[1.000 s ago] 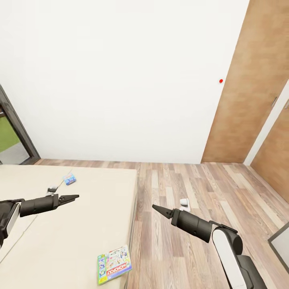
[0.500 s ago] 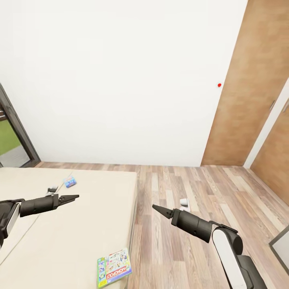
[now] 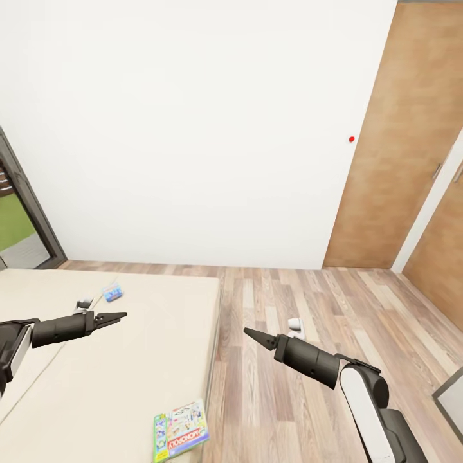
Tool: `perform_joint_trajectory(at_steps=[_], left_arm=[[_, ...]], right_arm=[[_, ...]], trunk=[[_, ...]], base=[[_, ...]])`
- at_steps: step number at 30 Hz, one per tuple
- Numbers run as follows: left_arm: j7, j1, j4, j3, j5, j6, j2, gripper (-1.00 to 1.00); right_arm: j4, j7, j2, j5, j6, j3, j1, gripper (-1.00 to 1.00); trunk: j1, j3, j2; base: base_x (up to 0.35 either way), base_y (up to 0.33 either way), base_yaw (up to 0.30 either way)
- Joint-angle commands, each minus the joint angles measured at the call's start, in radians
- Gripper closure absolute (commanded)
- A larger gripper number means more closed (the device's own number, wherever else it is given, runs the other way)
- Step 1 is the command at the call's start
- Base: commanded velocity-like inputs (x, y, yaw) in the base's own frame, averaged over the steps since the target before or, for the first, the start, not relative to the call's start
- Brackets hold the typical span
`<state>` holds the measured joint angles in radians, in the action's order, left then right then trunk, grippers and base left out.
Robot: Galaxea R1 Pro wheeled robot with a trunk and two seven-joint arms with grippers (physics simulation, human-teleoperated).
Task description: Put all the toys in the child's room - the three board games (two on the bed and one on the table), the two jigsaw puzzles on the table, and the tennis ball on the table - inside the toy box on the table in the child's room.
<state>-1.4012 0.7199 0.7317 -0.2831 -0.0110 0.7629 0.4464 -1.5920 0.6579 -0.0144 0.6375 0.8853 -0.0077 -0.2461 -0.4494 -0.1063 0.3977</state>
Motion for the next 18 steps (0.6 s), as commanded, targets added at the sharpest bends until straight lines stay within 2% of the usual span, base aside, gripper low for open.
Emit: perform_joint_trajectory(at_steps=[1,8,13,18], left_arm=[[-0.004,0.001,0.000,-0.001,-0.001,0.011,0.000,-1.00],[-0.005,0.001,0.000,-0.002,-0.001,0.011,0.000,-1.00],[-0.004,0.001,0.000,-0.001,-0.001,0.011,0.000,-1.00],[-0.004,0.001,0.000,-0.001,0.000,0.010,0.000,-1.00]], right_arm=[[0.000,0.002,0.000,0.001,0.004,-0.001,-0.001,-1.00],[0.000,0.002,0.001,0.001,0.004,-0.001,-0.001,-1.00],[0.000,0.001,0.001,0.001,0.005,-0.002,-0.001,-1.00],[0.000,0.002,0.001,0.001,0.004,-0.001,-0.001,-1.00]], trunk=[[-0.001,-0.002,0.002],[-0.001,0.001,0.002],[-0.001,0.002,0.002],[-0.001,0.002,0.002]], base=[[0.000,-0.201,0.130],[0.000,-0.129,0.186],[0.000,-0.039,0.043],[-0.023,-0.182,0.008]])
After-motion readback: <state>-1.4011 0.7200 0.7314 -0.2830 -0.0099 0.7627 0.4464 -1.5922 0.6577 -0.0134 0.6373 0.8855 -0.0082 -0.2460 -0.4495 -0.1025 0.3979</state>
